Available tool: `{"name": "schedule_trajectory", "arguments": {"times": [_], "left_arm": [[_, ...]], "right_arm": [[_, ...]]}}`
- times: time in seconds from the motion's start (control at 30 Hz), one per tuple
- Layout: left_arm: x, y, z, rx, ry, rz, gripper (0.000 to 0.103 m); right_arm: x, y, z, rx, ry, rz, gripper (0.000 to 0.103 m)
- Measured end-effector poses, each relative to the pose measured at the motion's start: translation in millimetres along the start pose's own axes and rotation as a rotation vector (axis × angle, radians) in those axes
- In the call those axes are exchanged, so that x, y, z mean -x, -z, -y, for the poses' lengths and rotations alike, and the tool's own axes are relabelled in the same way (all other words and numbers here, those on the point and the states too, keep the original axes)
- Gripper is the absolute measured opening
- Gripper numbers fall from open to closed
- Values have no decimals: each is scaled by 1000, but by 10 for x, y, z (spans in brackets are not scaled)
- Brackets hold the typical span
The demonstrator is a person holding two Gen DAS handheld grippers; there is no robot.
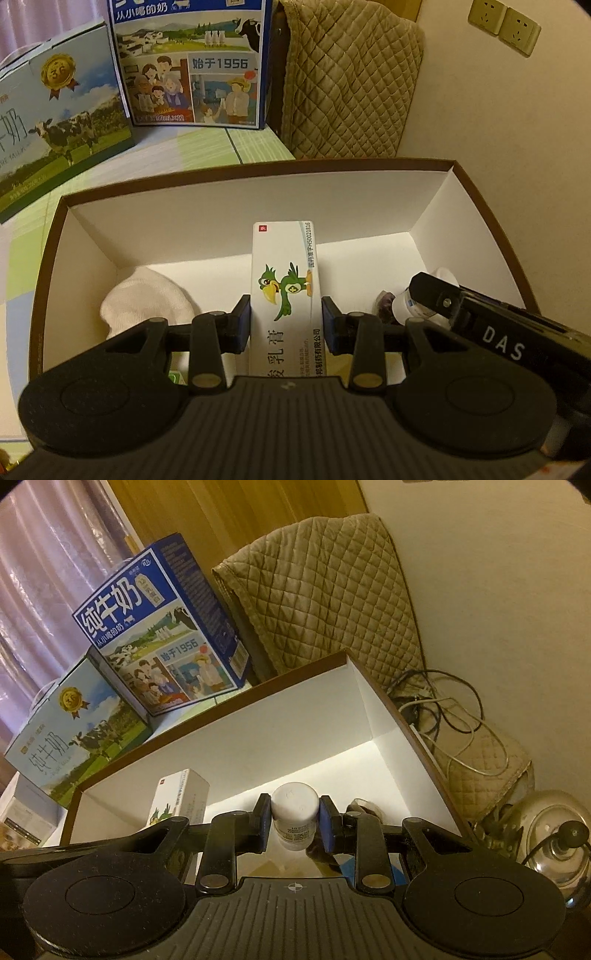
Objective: Organize objects
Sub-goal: 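Lower the ointment box and pill bottle into the brown box and open both grippers, then withdraw both grippers from the box back over the table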
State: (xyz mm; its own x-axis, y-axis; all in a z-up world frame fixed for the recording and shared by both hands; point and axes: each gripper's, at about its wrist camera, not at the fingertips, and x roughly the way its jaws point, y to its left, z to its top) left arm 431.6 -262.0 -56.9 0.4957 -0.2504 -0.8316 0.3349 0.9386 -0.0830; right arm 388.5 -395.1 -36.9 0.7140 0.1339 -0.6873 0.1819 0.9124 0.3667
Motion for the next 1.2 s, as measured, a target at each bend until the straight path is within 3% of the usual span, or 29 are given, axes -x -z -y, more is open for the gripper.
{"name": "schedule_trajectory", "arguments": {"times": [0.4, 0.57, 0.6, 0.67, 0.7, 0.73, 0.9, 1.2], "left_arm": [[121, -33, -67, -66, -67, 44, 42], [173, 19, -133, -82, -79, 46, 44], [182, 27, -140, -83, -80, 46, 44], [196, 42, -158, -84, -80, 45, 49], [204, 48, -166, -82, -78, 45, 50], [213, 55, -174, -80, -76, 46, 52], [268, 87, -225, -74, -70, 45, 53], [403, 125, -364, -50, -79, 57, 63]], "right_arm": [[-16, -16, -1, -41, -35, -4, 24], [-1, -36, -2, -80, -91, 50, 24], [1, -42, 2, -89, -104, 55, 26], [6, -50, 14, -113, -128, 61, 41], [17, -49, 18, -122, -134, 66, 59], [37, -47, 20, -126, -137, 79, 64], [105, -74, 7, -111, -131, 91, 64], [104, -21, -110, 57, -31, -31, 64]]}}
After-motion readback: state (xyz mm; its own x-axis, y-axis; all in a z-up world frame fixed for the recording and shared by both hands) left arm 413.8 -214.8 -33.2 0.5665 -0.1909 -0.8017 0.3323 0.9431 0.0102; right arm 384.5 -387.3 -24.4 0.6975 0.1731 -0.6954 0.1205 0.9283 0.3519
